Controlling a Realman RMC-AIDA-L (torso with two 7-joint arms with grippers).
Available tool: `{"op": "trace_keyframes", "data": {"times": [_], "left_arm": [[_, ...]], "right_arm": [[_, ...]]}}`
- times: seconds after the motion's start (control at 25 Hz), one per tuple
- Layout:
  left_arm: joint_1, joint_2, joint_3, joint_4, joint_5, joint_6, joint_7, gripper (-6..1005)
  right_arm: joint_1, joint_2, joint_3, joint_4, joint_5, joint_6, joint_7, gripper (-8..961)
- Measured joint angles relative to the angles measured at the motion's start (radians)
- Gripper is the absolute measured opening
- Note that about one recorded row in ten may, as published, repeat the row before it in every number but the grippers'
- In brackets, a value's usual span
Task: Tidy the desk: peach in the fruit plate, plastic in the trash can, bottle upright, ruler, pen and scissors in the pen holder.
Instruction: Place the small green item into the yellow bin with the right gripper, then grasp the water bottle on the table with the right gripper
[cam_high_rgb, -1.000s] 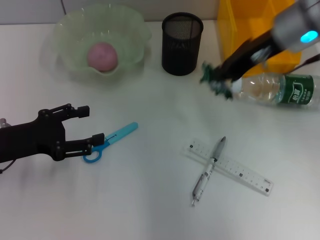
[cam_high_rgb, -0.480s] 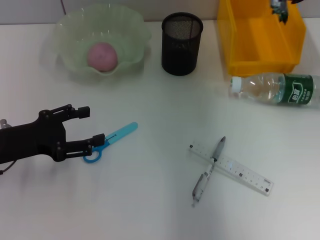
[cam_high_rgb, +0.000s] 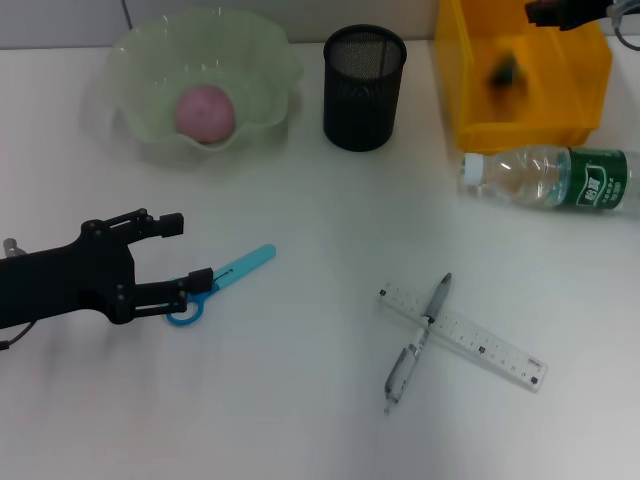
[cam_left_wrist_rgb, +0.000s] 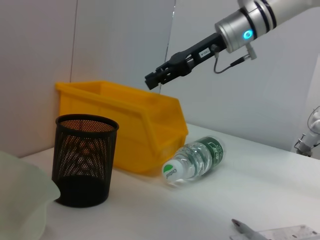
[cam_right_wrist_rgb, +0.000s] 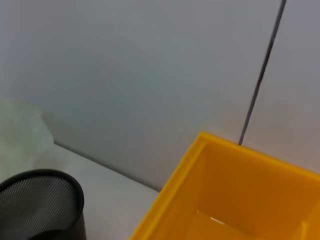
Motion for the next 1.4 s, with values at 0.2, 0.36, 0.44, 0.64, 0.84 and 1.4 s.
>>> {"op": "trace_keyframes", "data": {"times": [0.2,0.36,0.44,0.64,0.84,1.4], "left_arm": [[0.0,0.0,0.0,0.0,0.0,0.008,0.0,860],[-0.004,0.0,0.0,0.0,0.0,0.009,0.0,860],[-0.006,0.0,0.0,0.0,0.0,0.009,0.0,860],[-0.013,0.0,0.0,0.0,0.0,0.009,0.0,860],[-0.026,-0.002,0.006,0.0,0.0,0.011,0.0,859],[-0.045,-0.007,0.011,0.0,0.0,0.011,-0.002,859]], "right_arm": [[-0.023,0.017,0.005,-0.032,0.051,0.03,-0.026,413],[-0.094,0.012,0.01,-0.051,0.34,0.031,-0.16,653],[-0.156,-0.006,0.012,-0.045,0.599,-0.02,-0.274,724],[-0.256,-0.065,0.013,0.072,1.015,-0.288,-0.495,795],[-0.293,-0.124,0.021,0.26,1.089,-0.607,-0.656,795],[-0.245,-0.138,0.019,-0.067,0.337,-0.811,-0.51,796]]}}
